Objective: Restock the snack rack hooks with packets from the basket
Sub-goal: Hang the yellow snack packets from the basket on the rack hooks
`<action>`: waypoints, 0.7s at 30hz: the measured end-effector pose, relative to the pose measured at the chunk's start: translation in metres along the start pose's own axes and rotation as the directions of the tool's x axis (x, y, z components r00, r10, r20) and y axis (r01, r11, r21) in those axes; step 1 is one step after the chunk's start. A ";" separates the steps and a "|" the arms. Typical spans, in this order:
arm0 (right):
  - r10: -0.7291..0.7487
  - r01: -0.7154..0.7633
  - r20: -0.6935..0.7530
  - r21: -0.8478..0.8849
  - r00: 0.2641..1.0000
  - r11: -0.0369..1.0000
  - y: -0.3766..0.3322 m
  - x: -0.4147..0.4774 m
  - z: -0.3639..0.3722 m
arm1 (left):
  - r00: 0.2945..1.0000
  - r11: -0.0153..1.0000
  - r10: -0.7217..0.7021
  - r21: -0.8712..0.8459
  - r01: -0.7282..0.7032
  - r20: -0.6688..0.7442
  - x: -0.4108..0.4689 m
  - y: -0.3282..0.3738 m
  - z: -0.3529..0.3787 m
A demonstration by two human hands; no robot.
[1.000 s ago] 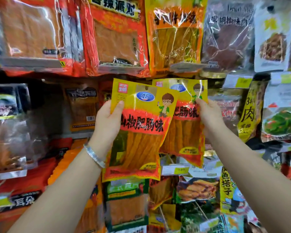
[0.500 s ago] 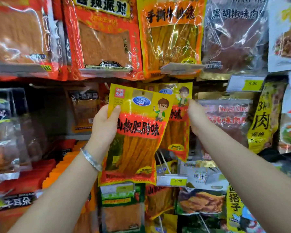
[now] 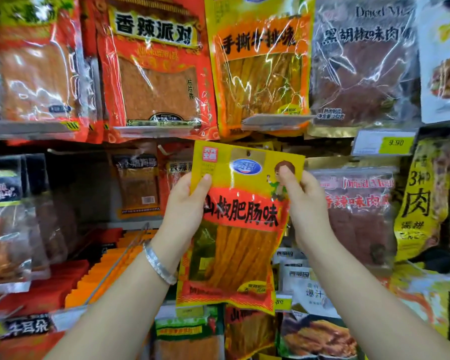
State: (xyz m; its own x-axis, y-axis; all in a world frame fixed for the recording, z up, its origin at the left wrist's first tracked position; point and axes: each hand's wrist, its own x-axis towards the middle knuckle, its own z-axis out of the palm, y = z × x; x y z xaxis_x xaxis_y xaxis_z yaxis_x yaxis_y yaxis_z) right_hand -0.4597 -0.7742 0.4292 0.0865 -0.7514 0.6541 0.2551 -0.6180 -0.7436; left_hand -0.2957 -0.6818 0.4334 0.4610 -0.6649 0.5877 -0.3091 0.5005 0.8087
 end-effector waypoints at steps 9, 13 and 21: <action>-0.074 0.064 -0.070 -0.135 0.995 0.989 -0.016 0.019 -0.020 | 0.903 0.820 0.379 0.380 -0.429 0.202 0.007 0.030 0.024; -0.091 0.078 -0.061 -0.179 0.994 0.981 -0.022 0.035 -0.018 | 0.891 0.763 0.380 0.460 -0.454 0.249 0.012 0.037 0.035; -0.107 0.091 -0.034 -0.310 0.994 0.946 -0.012 0.048 -0.020 | 0.901 0.764 0.368 0.477 -0.434 0.230 0.012 0.035 0.037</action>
State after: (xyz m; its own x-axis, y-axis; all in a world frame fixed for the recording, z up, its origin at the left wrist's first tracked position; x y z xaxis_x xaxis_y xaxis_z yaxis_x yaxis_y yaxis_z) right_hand -0.4777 -0.8079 0.4669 0.0256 -0.6883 0.7250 -0.0488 -0.7252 -0.6868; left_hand -0.3324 -0.6926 0.4696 0.1105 -0.5420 0.8331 -0.8331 0.4066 0.3750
